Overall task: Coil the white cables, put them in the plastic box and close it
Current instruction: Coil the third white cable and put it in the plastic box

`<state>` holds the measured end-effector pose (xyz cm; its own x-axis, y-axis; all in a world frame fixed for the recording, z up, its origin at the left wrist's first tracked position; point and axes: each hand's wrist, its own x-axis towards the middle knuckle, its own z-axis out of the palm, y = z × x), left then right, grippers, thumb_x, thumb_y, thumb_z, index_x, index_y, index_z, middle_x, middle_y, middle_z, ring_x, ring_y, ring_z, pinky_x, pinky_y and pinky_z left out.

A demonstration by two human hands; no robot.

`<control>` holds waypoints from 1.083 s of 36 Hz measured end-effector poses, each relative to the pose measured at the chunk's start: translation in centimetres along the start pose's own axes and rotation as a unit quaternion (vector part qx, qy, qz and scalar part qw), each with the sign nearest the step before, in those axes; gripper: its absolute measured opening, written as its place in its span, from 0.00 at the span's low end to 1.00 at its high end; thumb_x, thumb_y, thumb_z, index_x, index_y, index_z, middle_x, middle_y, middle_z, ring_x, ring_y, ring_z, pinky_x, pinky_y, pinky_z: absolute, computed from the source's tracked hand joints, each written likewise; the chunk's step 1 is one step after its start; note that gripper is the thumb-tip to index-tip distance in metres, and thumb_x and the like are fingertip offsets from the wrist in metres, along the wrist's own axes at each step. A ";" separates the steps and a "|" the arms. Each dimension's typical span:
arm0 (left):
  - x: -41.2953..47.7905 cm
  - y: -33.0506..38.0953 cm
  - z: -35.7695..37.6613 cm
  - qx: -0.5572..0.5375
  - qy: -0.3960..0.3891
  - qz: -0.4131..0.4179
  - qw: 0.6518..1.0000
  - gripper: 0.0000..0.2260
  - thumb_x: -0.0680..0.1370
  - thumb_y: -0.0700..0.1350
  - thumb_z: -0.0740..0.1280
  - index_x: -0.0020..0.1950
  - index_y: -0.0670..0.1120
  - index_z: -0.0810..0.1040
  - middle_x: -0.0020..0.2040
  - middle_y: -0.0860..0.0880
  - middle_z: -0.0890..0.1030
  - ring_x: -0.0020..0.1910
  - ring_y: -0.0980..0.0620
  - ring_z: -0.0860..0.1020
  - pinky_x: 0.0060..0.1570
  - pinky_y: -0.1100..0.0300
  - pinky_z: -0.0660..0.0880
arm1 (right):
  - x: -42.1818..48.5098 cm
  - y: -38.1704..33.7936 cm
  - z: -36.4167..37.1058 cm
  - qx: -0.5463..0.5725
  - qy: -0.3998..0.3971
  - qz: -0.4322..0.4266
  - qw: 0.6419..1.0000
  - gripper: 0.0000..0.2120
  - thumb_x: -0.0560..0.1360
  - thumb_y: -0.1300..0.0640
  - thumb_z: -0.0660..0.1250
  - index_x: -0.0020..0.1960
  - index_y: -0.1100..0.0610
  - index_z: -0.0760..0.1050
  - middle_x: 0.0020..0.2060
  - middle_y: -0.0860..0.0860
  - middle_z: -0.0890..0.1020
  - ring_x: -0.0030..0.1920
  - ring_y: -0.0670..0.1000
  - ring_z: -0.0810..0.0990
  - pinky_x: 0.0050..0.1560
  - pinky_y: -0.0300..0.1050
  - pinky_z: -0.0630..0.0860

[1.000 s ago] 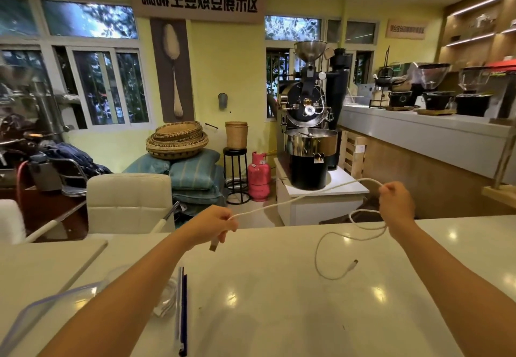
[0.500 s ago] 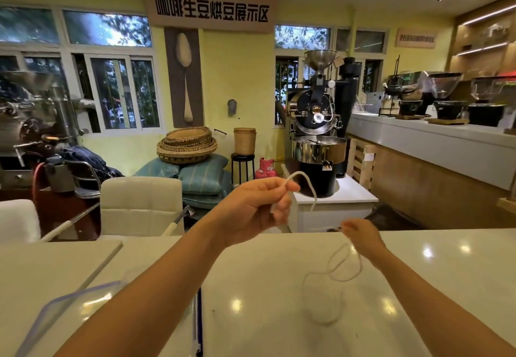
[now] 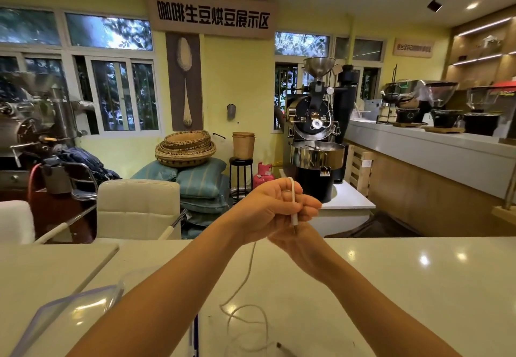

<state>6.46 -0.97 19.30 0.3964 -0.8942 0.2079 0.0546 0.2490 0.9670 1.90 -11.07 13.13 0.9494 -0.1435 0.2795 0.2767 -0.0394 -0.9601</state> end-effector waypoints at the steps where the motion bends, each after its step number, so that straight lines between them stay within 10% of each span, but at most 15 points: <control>1: 0.1 0.1 -0.1 0.008 0.003 0.002 1.000 0.13 0.76 0.26 0.54 0.44 0.42 0.70 0.35 0.47 0.84 0.34 0.54 0.83 0.39 0.63 0.81 | 0.0 0.2 0.4 0.012 -0.019 0.014 1.000 0.15 0.74 0.68 0.59 0.60 0.61 0.70 0.56 0.61 0.77 0.54 0.55 0.78 0.47 0.35 0.78; 4: 0.5 0.3 -0.5 0.055 0.024 0.006 0.998 0.14 0.75 0.25 0.54 0.43 0.42 0.70 0.33 0.48 0.84 0.33 0.56 0.82 0.40 0.64 0.80 | -0.3 0.7 1.4 0.048 -0.062 0.046 0.996 0.11 0.76 0.66 0.57 0.54 0.56 0.72 0.44 0.54 0.80 0.47 0.55 0.80 0.54 0.46 0.76; 11: 1.3 0.5 -2.6 0.235 0.117 0.037 0.964 0.15 0.75 0.24 0.54 0.38 0.44 0.67 0.33 0.49 0.82 0.32 0.58 0.81 0.35 0.67 0.77 | -1.3 0.6 2.4 -0.054 -0.052 0.093 0.993 0.09 0.79 0.61 0.55 0.50 0.55 0.74 0.29 0.50 0.74 0.26 0.45 0.70 0.30 0.36 0.71; 22: 0.3 -0.3 -5.6 0.462 0.185 0.008 0.867 0.13 0.80 0.34 0.53 0.37 0.48 0.62 0.32 0.50 0.73 0.28 0.56 0.67 0.31 0.66 0.66 | -0.6 -4.2 -0.7 -0.359 -0.072 -0.003 0.930 0.13 0.77 0.56 0.60 0.49 0.64 0.77 0.28 0.47 0.71 0.28 0.42 0.66 0.28 0.28 0.66; 30: -0.7 -2.1 -3.0 0.371 0.129 -0.017 0.920 0.15 0.82 0.48 0.47 0.38 0.47 0.64 0.32 0.50 0.70 0.29 0.56 0.66 0.33 0.64 0.65 | 1.6 -8.7 -2.0 -0.481 -0.053 -0.106 0.869 0.12 0.73 0.55 0.65 0.31 0.48 0.70 0.28 0.44 0.72 0.30 0.41 0.70 0.33 0.31 0.69; 39: -2.1 -1.5 -0.5 0.264 0.056 0.050 0.962 0.14 0.82 0.43 0.50 0.39 0.47 0.68 0.29 0.53 0.73 0.26 0.59 0.69 0.32 0.66 0.66 | 3.8 -9.5 -3.8 -0.349 0.032 -0.150 0.924 0.05 0.69 0.62 0.69 0.38 0.62 0.75 0.31 0.50 0.74 0.33 0.44 0.71 0.31 0.23 0.72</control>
<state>5.99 0.68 17.37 0.4742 -0.8222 0.3148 -0.4492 0.0815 0.8897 2.30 -14.98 23.32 0.8287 -0.0789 0.5540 0.3416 -0.7128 -0.6125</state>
